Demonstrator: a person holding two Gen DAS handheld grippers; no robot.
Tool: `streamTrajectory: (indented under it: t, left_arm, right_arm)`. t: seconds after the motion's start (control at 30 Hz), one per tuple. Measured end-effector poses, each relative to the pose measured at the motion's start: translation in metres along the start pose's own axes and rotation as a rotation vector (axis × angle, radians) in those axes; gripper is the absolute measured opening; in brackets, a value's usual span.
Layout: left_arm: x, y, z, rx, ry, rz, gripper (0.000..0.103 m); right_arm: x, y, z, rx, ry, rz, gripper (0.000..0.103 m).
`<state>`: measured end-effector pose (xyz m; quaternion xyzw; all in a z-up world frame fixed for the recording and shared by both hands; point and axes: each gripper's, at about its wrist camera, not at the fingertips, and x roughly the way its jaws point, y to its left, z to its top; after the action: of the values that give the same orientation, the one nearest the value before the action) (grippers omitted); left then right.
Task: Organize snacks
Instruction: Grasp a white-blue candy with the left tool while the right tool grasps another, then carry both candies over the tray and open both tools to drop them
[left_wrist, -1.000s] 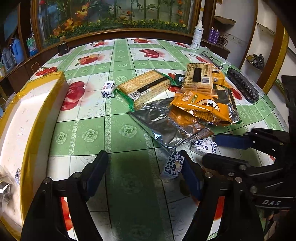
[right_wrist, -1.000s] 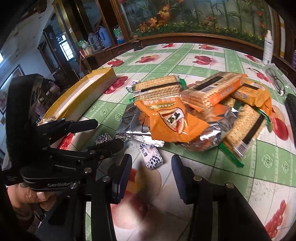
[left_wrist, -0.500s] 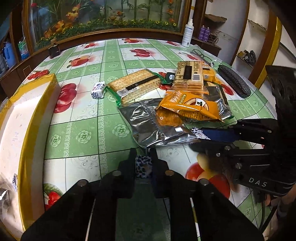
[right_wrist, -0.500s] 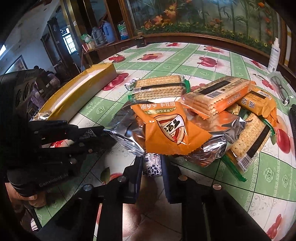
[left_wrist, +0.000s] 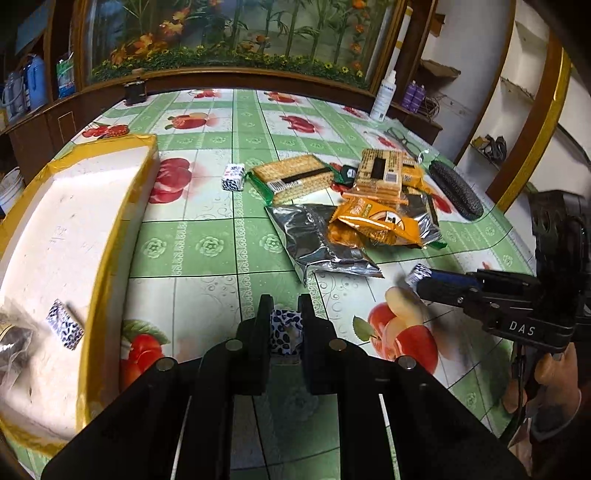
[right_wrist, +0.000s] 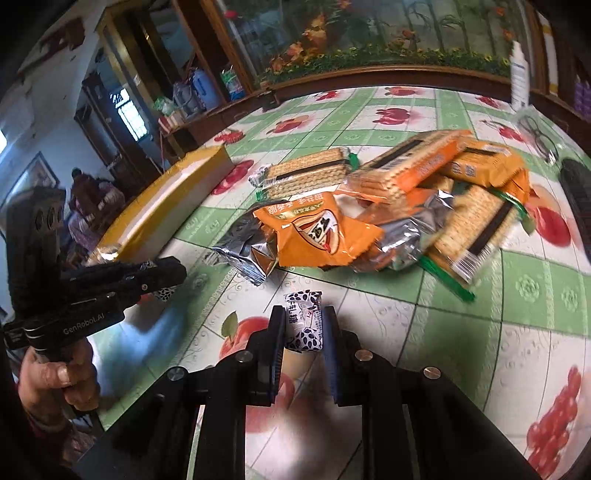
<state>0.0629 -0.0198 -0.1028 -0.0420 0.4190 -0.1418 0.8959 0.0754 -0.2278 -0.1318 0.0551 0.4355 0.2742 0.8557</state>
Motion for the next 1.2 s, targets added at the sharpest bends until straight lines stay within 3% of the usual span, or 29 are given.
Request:
streamTrajectory:
  t: [0.13, 0.43, 0.87, 1.2]
  left_arm:
    - [-0.018, 0.004, -0.001, -0.024, -0.053, 0.024, 0.011]
    - [-0.056, 0.024, 0.0, -0.078, -0.142, 0.173, 0.011]
    - [-0.097, 0.068, -0.001, -0.137, -0.206, 0.362, 0.011]
    - [-0.11, 0.103, -0.006, -0.205, -0.218, 0.41, 0.011]
  right_arm:
    - [-0.014, 0.003, 0.0, 0.015, -0.026, 0.007, 0.02]
    - [-0.03, 0.043, 0.017, -0.052, -0.083, 0.077, 0.02]
    - [-0.019, 0.114, 0.04, -0.147, -0.095, 0.194, 0.019]
    - [0.001, 0.16, 0.055, -0.202, -0.075, 0.264, 0.019]
